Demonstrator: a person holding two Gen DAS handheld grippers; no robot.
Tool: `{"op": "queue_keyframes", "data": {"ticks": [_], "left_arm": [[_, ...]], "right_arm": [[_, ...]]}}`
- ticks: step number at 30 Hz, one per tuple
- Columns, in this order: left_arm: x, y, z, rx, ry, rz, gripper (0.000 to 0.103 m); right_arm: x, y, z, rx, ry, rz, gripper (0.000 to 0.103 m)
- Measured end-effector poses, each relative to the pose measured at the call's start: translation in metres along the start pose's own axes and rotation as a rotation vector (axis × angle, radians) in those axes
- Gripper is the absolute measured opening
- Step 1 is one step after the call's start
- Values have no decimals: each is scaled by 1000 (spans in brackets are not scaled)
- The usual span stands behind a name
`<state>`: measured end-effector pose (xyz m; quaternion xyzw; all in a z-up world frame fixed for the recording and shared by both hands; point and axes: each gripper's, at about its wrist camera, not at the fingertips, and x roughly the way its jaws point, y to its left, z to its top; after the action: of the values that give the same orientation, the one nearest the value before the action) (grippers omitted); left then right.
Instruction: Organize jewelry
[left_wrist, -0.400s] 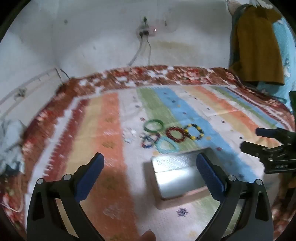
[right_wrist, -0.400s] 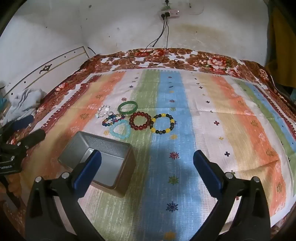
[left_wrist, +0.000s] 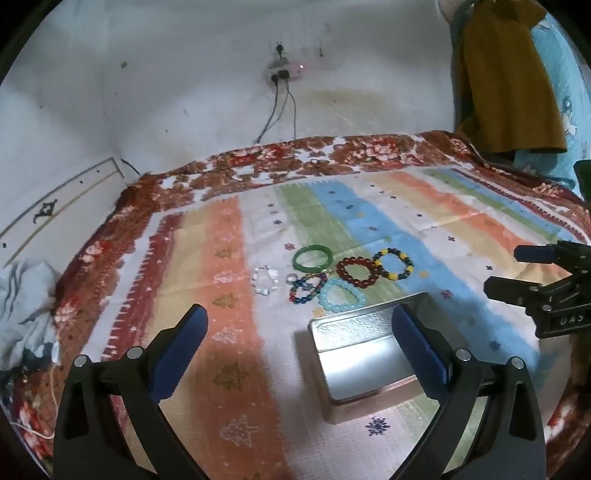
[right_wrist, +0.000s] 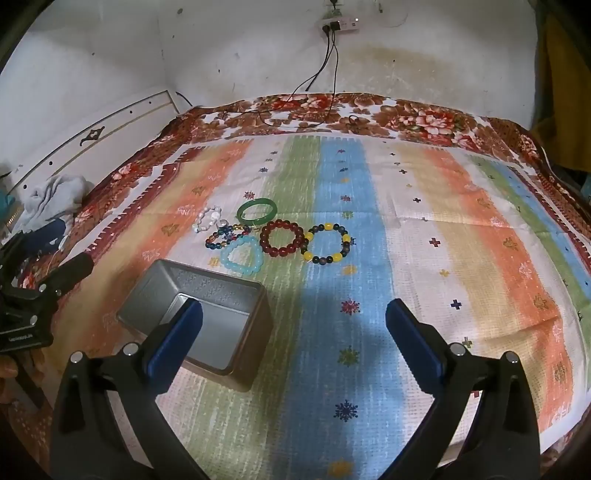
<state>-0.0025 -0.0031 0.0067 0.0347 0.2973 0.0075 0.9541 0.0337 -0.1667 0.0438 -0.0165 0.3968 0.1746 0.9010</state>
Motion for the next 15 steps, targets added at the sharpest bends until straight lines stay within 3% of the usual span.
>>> {"op": "queue_keyframes", "data": {"ticks": [15], "left_arm": [[15, 7, -9, -39, 24, -25, 98]], "right_arm": [[0, 0, -2, -5, 3, -1, 98]]}}
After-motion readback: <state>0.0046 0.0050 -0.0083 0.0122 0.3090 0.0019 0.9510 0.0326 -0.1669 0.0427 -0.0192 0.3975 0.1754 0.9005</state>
